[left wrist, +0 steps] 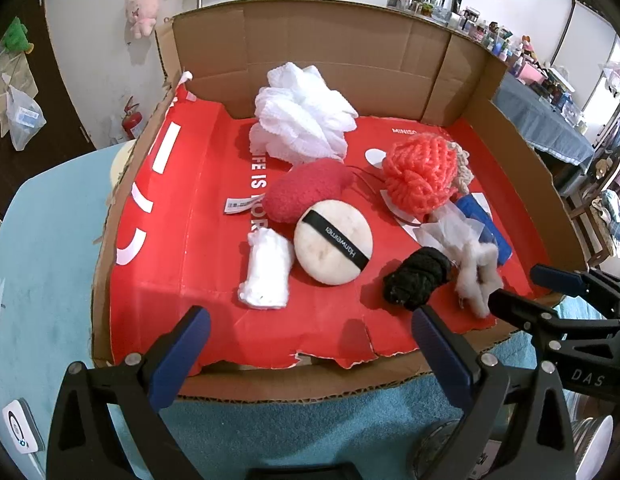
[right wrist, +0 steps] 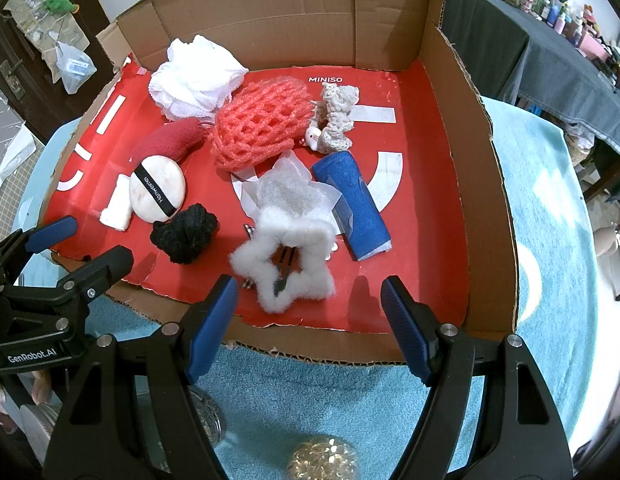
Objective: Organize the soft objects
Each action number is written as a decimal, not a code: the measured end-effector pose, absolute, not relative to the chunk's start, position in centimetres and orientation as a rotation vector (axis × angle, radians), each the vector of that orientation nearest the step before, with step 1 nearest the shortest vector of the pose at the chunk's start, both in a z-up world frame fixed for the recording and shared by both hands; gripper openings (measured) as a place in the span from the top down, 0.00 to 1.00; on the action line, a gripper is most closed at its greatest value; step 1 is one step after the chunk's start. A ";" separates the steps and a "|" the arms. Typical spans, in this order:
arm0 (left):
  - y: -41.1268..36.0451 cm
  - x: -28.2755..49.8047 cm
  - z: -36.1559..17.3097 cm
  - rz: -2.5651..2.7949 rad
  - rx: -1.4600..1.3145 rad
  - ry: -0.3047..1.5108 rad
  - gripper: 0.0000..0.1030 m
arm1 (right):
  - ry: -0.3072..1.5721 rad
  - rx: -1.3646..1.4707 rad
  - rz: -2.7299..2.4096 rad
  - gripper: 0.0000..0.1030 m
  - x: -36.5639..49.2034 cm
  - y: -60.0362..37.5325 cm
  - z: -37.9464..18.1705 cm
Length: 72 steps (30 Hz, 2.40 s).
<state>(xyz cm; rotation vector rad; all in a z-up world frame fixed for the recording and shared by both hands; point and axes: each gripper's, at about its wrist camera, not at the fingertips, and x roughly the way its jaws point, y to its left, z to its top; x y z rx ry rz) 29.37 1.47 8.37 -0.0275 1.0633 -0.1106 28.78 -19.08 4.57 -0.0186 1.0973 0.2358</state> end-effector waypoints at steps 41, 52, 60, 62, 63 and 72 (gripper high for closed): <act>1.4 29.3 8.3 -0.113 -0.022 1.065 0.01 | 1.098 -0.022 0.237 0.29 28.7 -19.0 4.6; 1.7 29.5 8.3 -0.110 -0.036 1.066 0.01 | 1.098 -0.022 0.237 0.29 28.7 -19.0 4.6; 3.1 28.4 10.8 -0.110 -0.102 0.999 0.01 | 1.063 0.003 0.220 0.29 28.3 -19.8 5.8; 3.6 27.6 12.3 -0.097 -0.099 0.956 0.01 | 1.040 0.011 0.214 0.29 27.9 -20.2 6.8; 3.8 27.0 13.2 -0.082 -0.085 0.925 0.01 | 1.025 0.010 0.211 0.29 27.6 -20.4 7.3; 4.3 17.5 18.9 -0.096 -0.070 0.679 0.00 | 0.777 -0.003 0.192 0.29 19.9 -21.9 14.4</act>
